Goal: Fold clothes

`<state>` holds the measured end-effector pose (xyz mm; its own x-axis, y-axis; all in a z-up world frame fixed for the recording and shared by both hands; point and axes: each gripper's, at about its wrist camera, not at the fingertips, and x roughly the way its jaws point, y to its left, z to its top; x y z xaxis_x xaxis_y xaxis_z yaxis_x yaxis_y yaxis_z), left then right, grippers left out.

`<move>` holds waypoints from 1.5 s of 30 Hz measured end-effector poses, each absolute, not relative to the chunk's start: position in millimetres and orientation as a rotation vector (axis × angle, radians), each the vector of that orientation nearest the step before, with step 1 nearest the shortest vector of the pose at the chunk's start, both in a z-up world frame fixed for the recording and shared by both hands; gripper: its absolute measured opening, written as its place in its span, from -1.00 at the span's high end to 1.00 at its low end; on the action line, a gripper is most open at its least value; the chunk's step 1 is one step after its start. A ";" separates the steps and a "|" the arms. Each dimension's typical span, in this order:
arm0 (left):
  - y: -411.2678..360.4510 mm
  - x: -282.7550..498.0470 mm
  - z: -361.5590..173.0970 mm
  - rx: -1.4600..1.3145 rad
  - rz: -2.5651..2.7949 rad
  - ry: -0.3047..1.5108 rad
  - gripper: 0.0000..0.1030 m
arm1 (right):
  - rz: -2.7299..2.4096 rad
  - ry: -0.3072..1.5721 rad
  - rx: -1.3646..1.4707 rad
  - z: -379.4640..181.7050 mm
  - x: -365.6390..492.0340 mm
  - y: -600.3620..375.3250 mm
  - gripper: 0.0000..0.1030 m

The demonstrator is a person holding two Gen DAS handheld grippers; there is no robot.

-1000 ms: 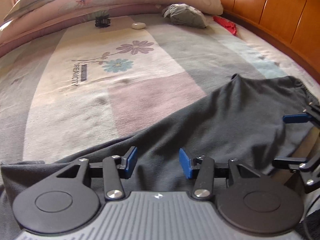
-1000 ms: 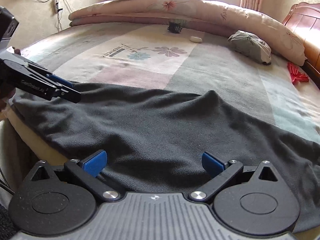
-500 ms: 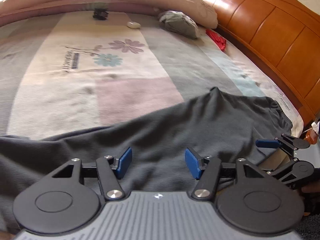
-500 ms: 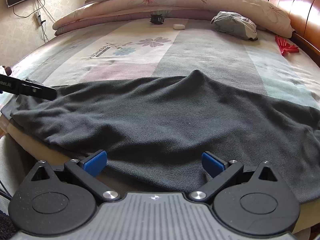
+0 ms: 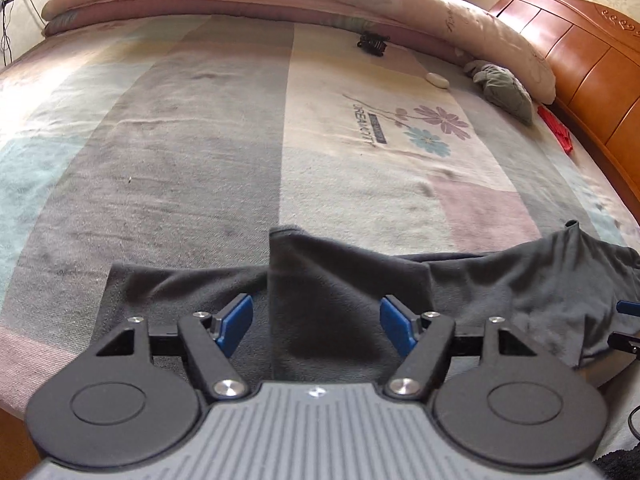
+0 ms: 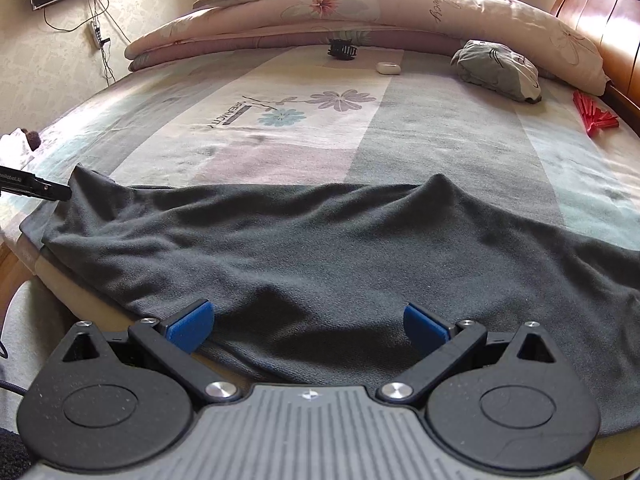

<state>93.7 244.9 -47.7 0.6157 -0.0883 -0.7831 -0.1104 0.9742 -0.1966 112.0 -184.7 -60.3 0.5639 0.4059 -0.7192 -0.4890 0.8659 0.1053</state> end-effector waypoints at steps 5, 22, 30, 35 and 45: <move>243.8 95.9 -58.0 -0.268 -0.057 0.925 -0.36 | 0.517 0.823 -0.126 -58.1 111.8 -178.9 -0.99; 162.7 97.1 -22.5 -0.248 -0.377 0.856 -0.50 | 0.533 0.825 -0.093 -64.0 111.4 -185.5 -0.99; 89.9 111.4 -16.1 -0.126 -0.539 0.890 -0.50 | 0.507 0.816 -0.042 -65.8 111.9 -207.0 -0.99; 112.8 107.8 3.6 -0.117 -0.429 0.848 -0.50 | 0.501 0.819 -0.004 -69.9 114.8 -217.8 -0.99; 187.9 91.0 -16.8 -0.200 -0.128 0.928 0.05 | 0.527 0.831 0.015 -76.1 117.1 -214.6 -0.99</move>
<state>91.0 187.9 -16.8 0.5936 -0.1957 -0.7806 0.0234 0.9738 -0.2263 117.1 -214.6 -76.1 0.5540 0.4516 -0.6994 -0.4399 0.8720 0.2146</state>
